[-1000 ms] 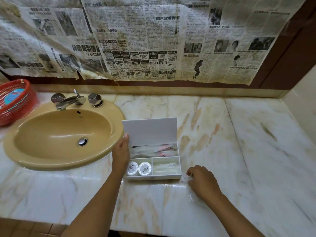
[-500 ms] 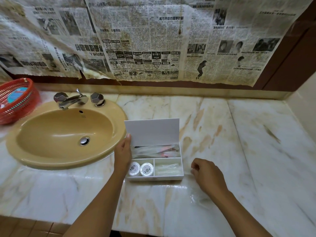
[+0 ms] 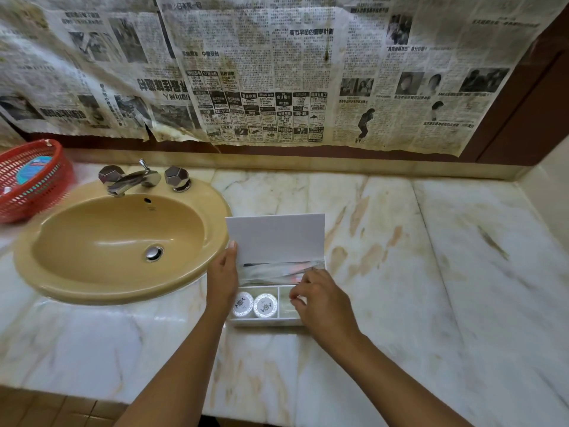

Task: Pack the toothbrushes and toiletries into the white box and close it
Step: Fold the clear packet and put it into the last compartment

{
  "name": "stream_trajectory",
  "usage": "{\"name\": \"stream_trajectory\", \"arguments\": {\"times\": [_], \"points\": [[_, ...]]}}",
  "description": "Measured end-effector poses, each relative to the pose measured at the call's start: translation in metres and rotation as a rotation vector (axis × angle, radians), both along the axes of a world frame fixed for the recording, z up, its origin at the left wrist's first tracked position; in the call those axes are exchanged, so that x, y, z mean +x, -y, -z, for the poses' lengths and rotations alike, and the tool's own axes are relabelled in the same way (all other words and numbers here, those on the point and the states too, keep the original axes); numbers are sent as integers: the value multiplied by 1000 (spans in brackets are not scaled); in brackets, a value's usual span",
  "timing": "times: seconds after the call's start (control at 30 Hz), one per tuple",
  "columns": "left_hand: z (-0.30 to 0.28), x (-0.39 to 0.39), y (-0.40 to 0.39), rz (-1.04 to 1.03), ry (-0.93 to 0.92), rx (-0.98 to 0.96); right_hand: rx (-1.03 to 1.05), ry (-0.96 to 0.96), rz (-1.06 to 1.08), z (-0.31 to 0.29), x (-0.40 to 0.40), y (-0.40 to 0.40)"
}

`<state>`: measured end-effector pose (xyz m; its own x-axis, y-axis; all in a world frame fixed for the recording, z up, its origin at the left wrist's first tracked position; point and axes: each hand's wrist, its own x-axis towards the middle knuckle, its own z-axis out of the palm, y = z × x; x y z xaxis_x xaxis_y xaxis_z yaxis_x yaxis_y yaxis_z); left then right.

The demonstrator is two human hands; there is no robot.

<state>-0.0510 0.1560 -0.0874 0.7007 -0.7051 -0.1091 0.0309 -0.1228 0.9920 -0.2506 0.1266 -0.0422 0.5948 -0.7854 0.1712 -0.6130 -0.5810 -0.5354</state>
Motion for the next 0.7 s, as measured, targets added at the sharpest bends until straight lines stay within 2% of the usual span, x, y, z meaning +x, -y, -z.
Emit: {"name": "stream_trajectory", "arguments": {"times": [0.13, 0.33, 0.47, 0.6, 0.7], "points": [[0, 0, 0, -5, 6, 4, 130, -242, -55, 7, 10, 2], [-3, -1, 0, -2, 15, 3, 125, -286, -57, 9, 11, 3], [-2, -1, 0, 2, 24, -3, 112, -183, -64, 11, 3, 0], [-3, -1, 0, 0, 31, 2, 13, 53, 4, 8, -10, -4], [-3, -1, 0, -9, 28, -1, 59, 53, 95, 3, -27, 1]]}}
